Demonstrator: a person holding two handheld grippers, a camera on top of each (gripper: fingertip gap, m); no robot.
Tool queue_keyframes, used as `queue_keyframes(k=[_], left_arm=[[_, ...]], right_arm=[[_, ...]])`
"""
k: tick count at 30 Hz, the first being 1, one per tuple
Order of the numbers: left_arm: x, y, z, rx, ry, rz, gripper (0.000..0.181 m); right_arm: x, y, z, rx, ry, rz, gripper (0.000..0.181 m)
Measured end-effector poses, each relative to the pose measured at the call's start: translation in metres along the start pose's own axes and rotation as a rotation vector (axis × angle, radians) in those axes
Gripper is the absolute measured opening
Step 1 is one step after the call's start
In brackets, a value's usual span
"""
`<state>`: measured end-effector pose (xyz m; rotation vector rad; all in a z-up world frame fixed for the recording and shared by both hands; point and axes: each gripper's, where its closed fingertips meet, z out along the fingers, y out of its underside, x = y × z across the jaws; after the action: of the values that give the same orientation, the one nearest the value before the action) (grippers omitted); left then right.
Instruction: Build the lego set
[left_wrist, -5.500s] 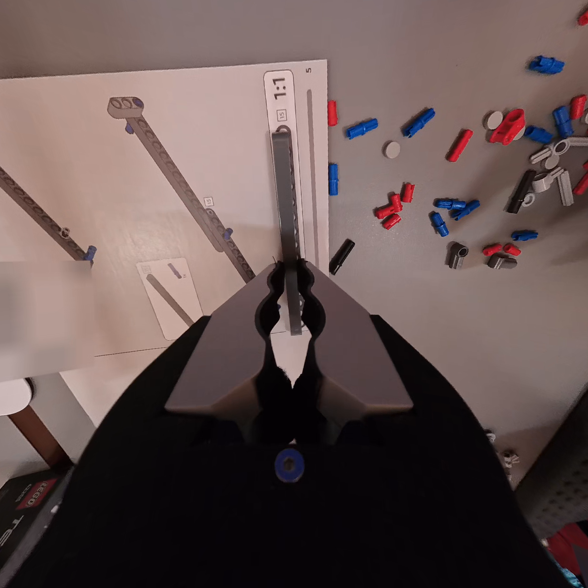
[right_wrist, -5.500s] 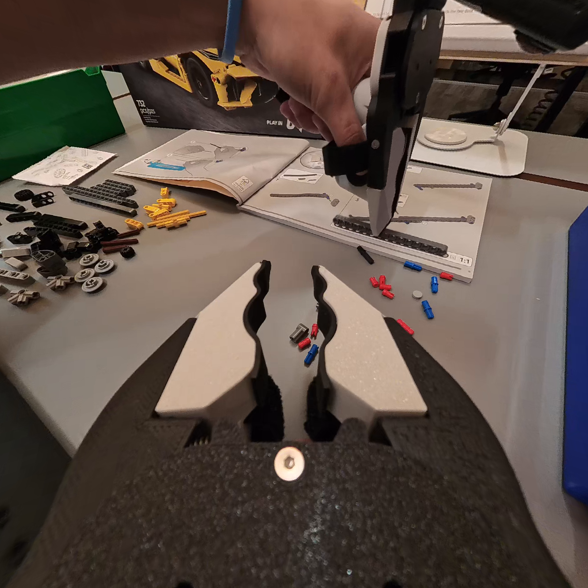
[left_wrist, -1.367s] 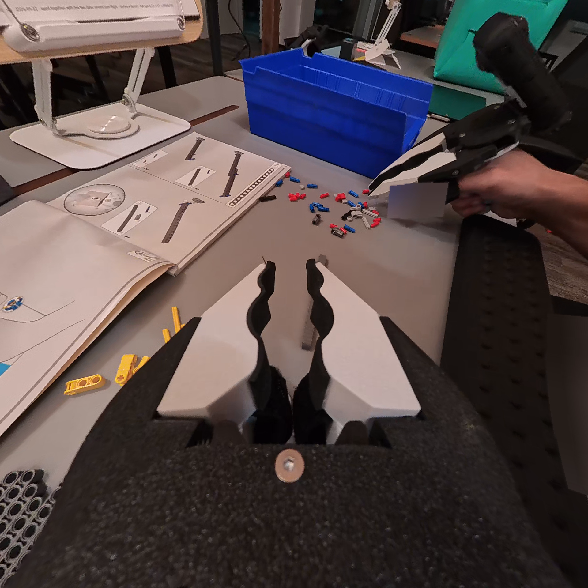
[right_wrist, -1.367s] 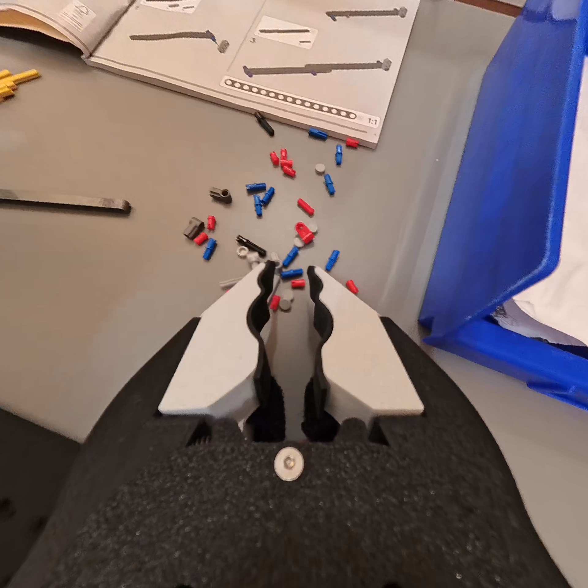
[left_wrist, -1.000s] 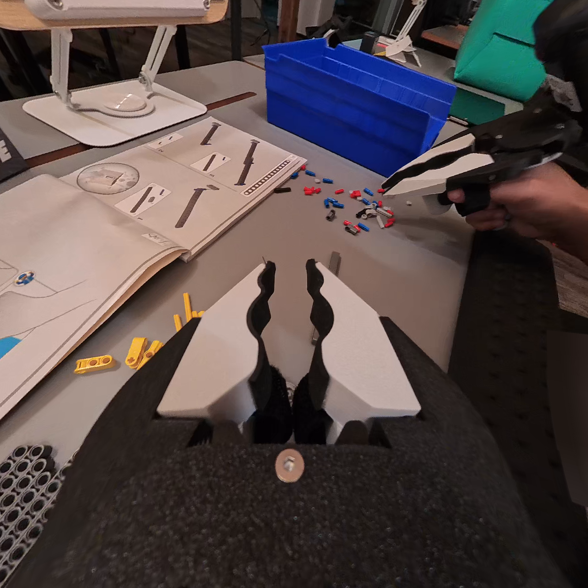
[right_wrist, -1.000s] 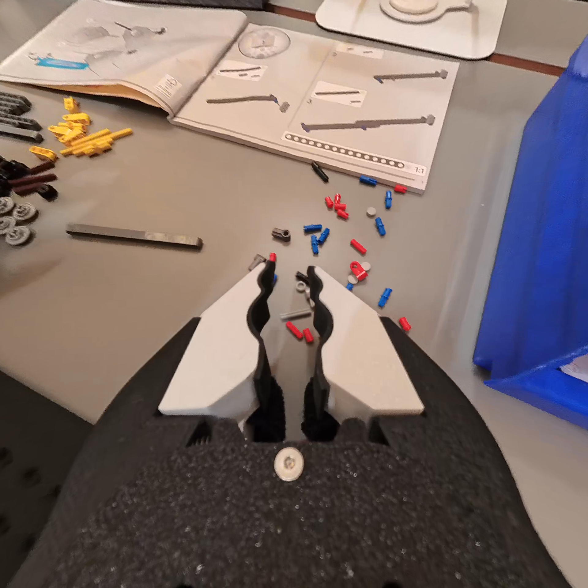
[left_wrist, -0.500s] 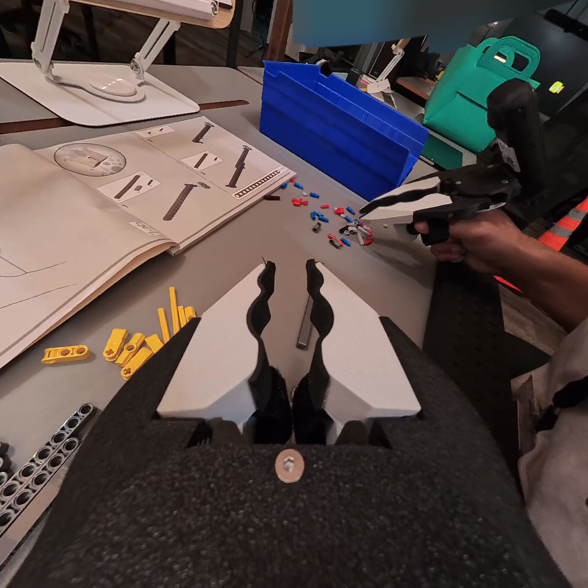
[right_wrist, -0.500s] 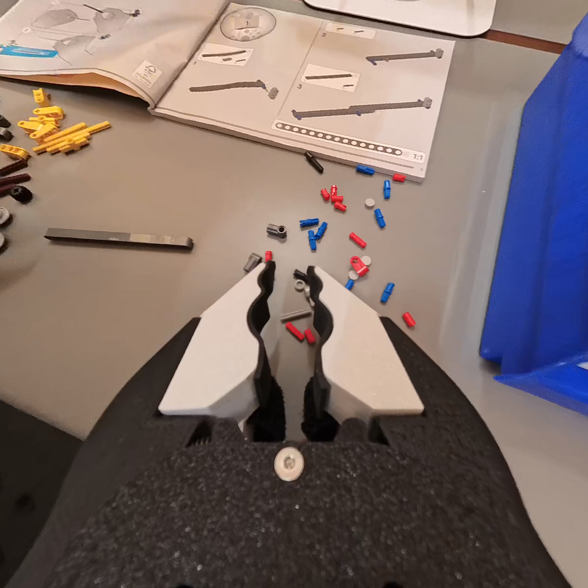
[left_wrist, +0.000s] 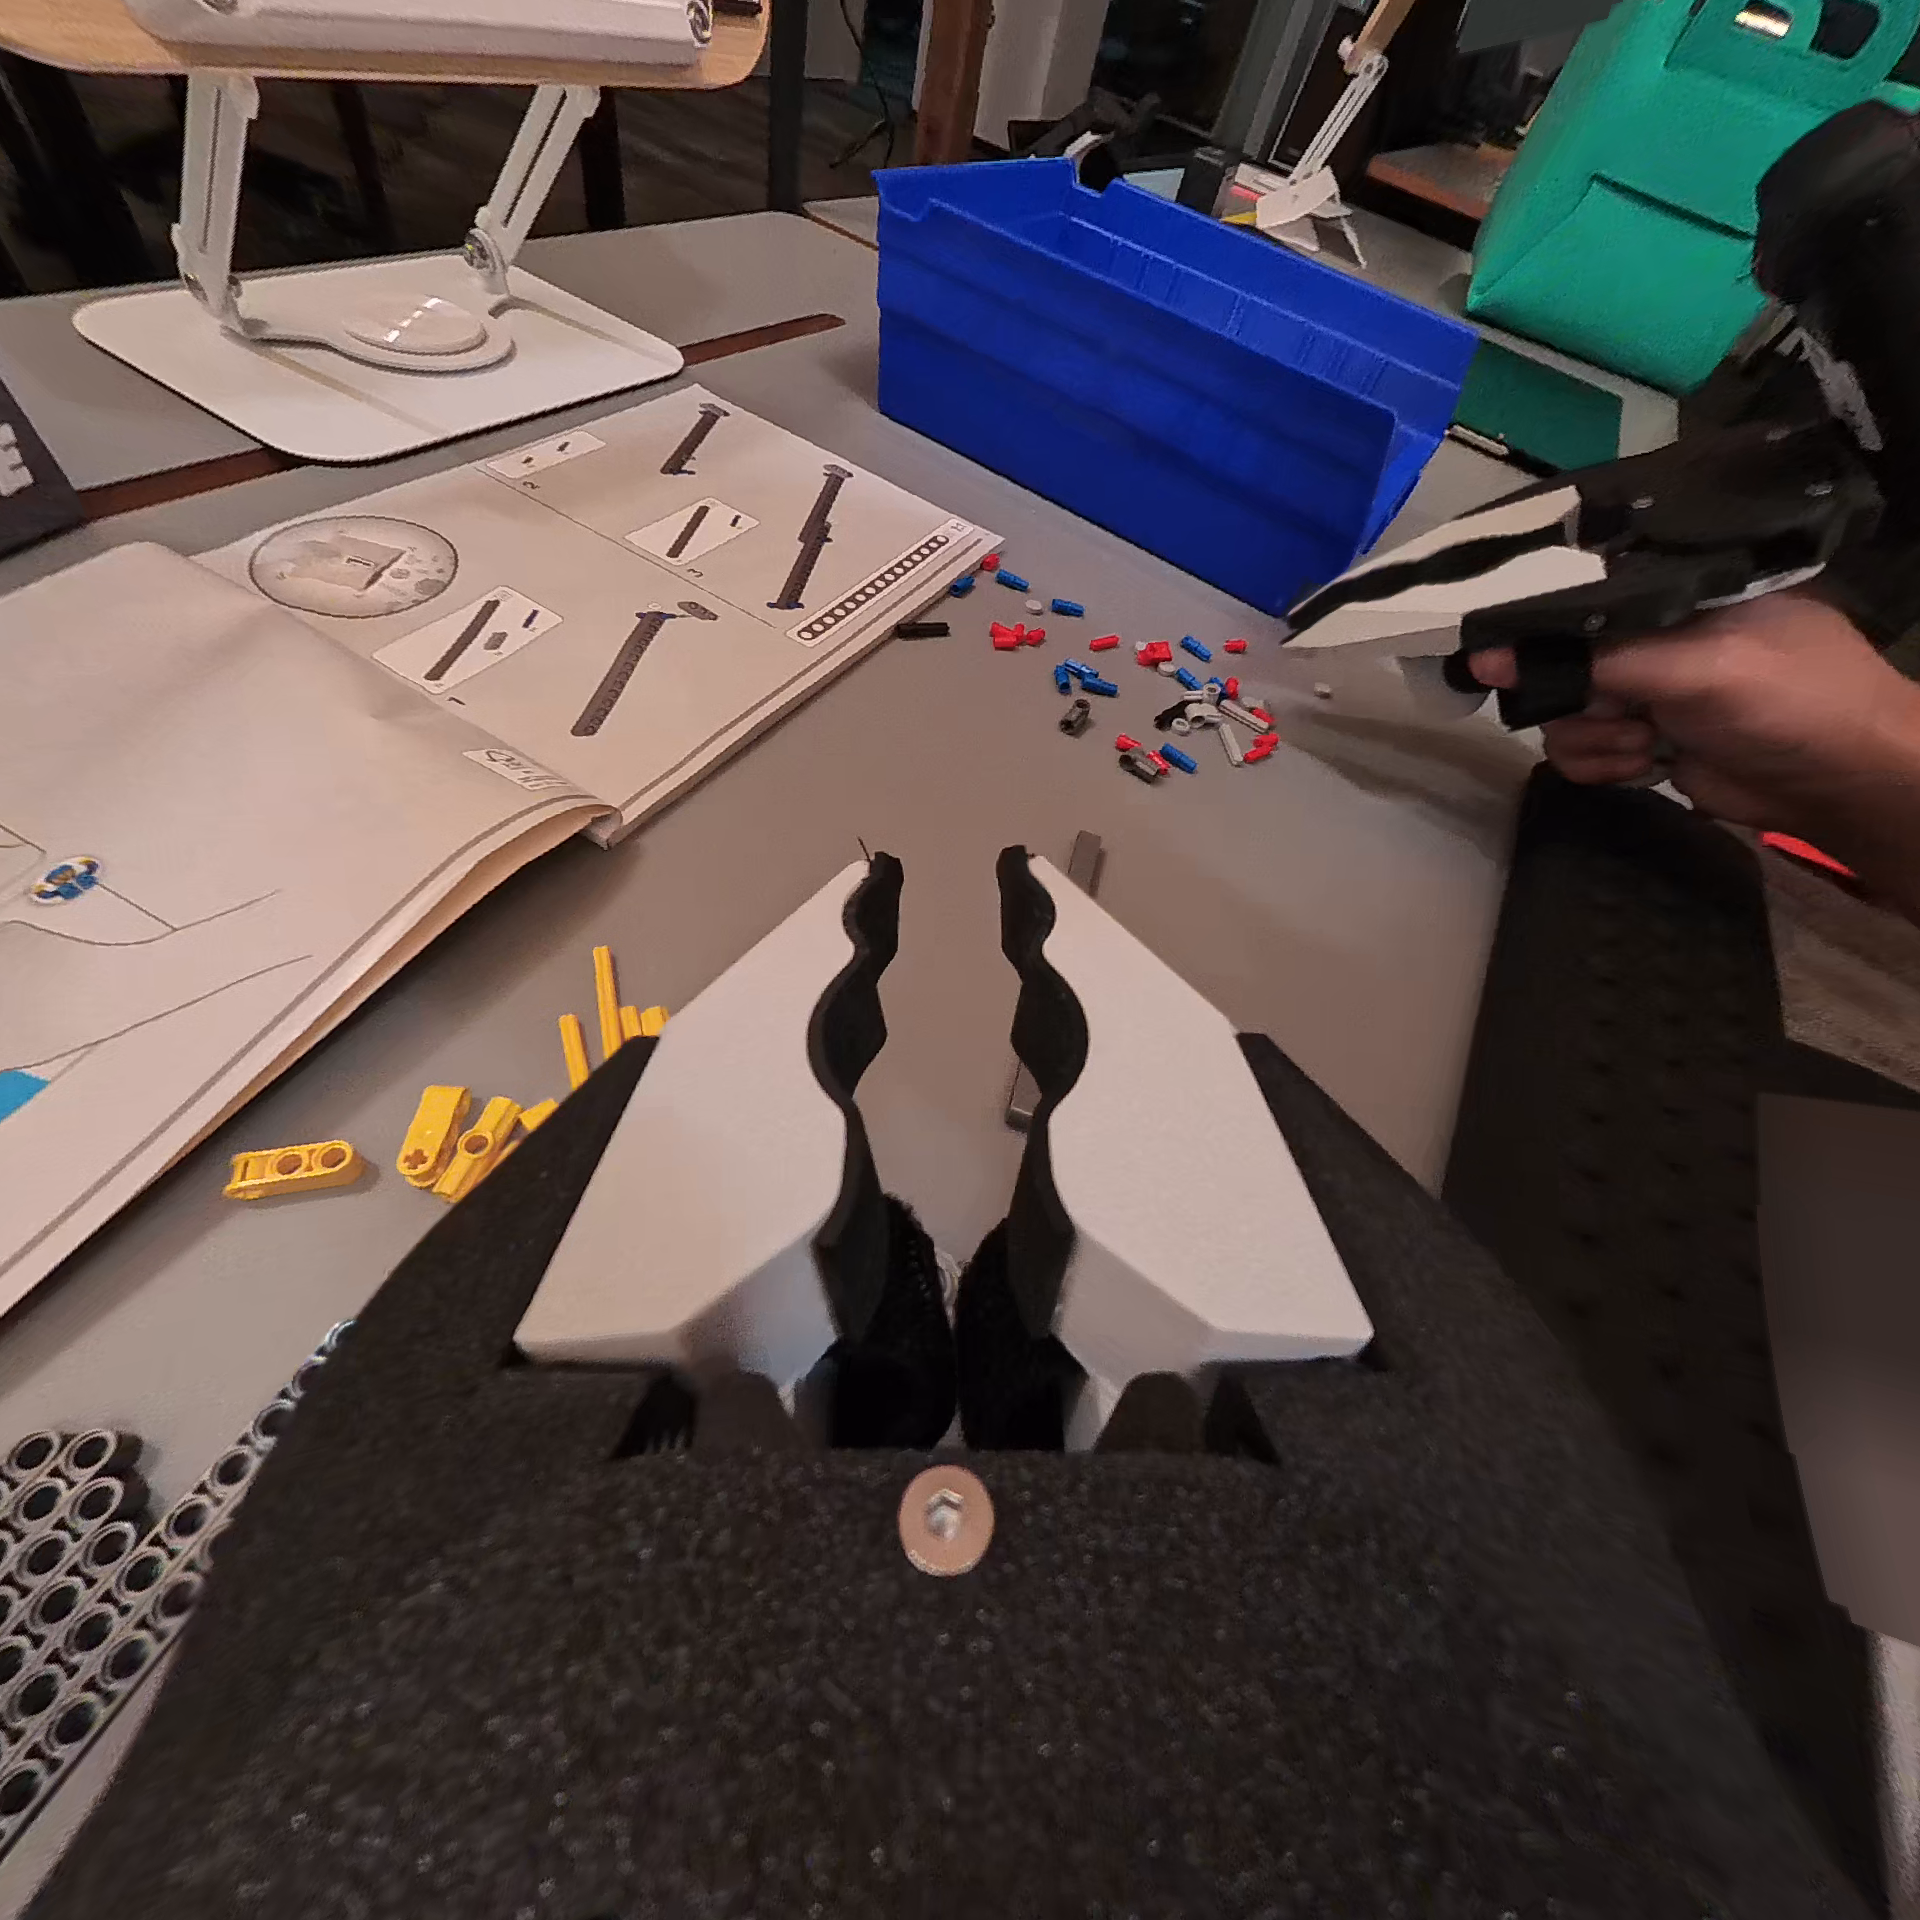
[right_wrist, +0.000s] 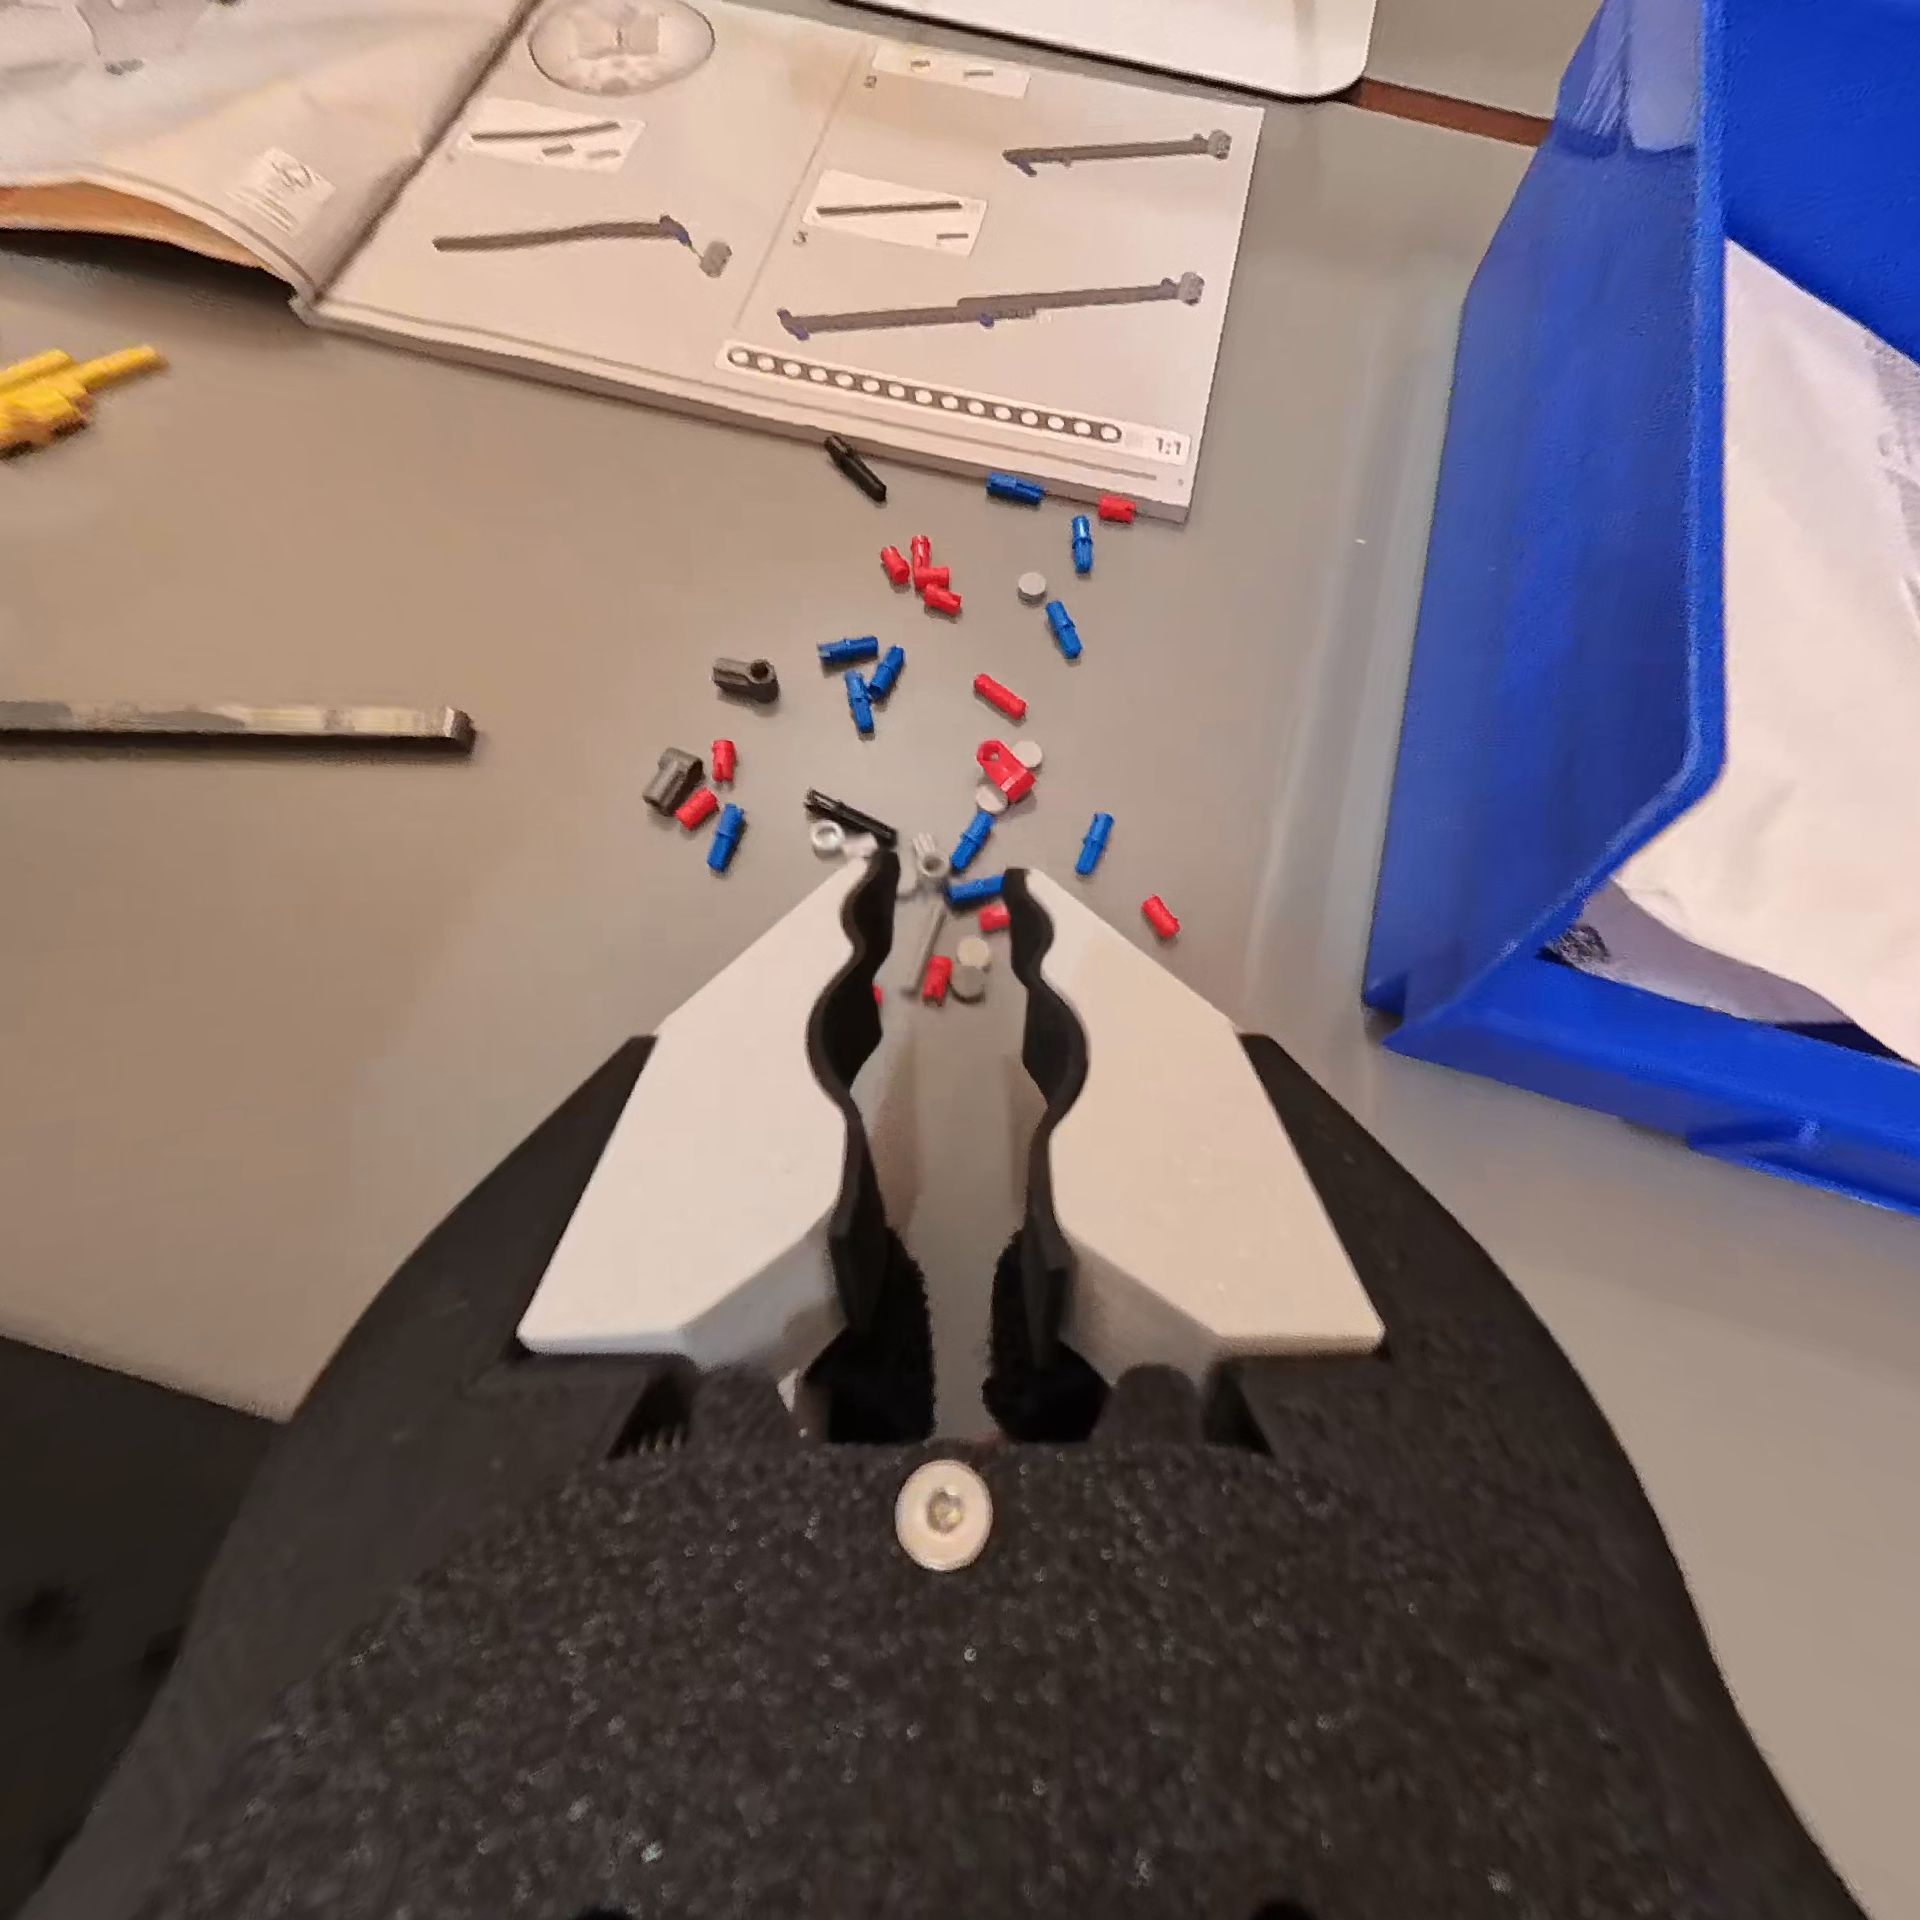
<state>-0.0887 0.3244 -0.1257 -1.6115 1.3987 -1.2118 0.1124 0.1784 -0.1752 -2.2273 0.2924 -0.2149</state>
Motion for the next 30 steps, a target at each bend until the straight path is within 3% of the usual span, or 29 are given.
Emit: queue_keyframes(k=[9,16,22,30], left_arm=[[0.003,0.003,0.003,-0.019,-0.032,0.071,0.017],[0.005,0.004,0.006,-0.026,-0.061,0.131,0.015],[0.004,0.005,0.007,-0.035,-0.088,0.161,0.014],[0.004,0.007,0.01,-0.042,-0.104,0.197,0.012]], right_arm=[[0.032,0.021,-0.044,0.027,0.079,0.074,0.021],[0.037,0.046,-0.072,0.031,0.072,0.132,0.021],[0.015,0.05,-0.075,0.094,-0.024,0.194,0.021],[0.015,0.055,-0.072,0.096,0.023,0.137,0.021]])
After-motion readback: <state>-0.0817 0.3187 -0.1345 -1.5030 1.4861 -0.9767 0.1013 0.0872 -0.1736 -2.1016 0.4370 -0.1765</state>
